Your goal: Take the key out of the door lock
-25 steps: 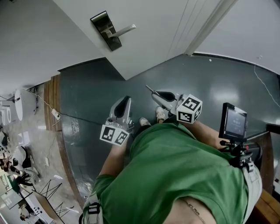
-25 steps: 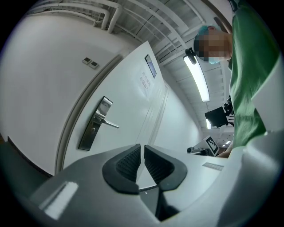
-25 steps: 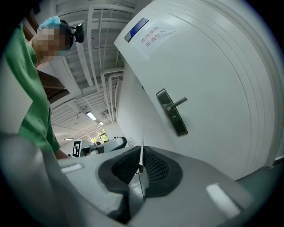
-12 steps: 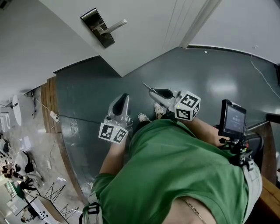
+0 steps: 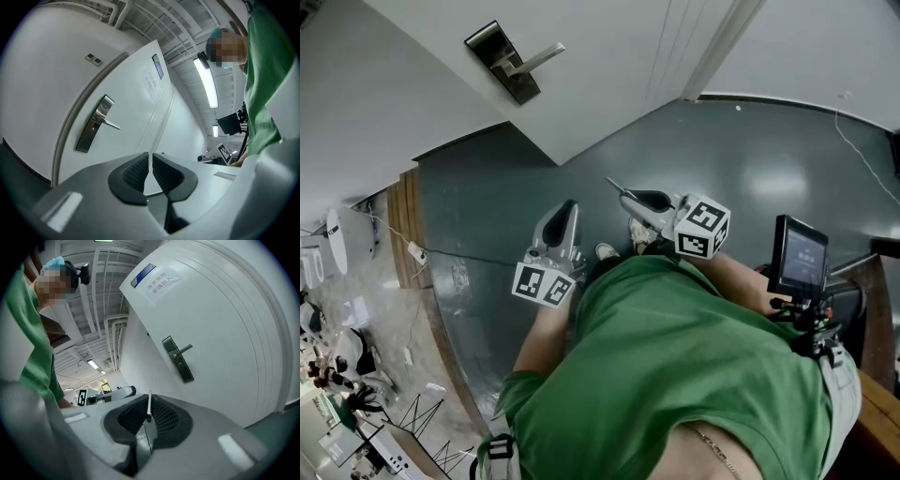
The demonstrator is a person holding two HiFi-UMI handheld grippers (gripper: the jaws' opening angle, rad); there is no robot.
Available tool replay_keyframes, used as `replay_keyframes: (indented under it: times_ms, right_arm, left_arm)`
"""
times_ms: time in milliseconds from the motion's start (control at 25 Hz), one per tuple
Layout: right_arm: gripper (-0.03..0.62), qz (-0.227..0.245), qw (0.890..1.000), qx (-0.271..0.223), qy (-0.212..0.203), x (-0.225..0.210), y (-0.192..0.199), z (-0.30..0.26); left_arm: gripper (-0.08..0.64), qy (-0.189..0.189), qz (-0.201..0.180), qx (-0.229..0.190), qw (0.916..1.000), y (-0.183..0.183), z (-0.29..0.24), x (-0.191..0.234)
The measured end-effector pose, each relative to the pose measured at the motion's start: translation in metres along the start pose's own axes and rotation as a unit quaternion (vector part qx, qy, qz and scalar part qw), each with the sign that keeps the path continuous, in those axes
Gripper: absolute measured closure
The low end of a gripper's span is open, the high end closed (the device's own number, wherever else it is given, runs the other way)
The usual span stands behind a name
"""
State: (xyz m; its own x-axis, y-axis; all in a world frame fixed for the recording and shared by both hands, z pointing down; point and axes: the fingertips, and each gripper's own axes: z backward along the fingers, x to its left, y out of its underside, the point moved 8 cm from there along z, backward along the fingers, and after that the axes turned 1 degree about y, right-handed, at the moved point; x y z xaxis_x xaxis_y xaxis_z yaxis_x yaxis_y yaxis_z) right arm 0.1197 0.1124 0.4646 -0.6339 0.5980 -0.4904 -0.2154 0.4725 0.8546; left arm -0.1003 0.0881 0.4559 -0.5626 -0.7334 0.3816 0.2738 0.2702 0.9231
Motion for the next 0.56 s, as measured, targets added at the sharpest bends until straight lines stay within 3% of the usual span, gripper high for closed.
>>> replay_keyframes:
  times_ms: [560]
  right_arm:
    - [0.568, 0.009, 1.0, -0.004, -0.006, 0.0031, 0.0001, -0.0022]
  left_arm:
    - [0.528, 0.003, -0.002, -0.002, 1.0, 0.0, 0.0018, -0.003]
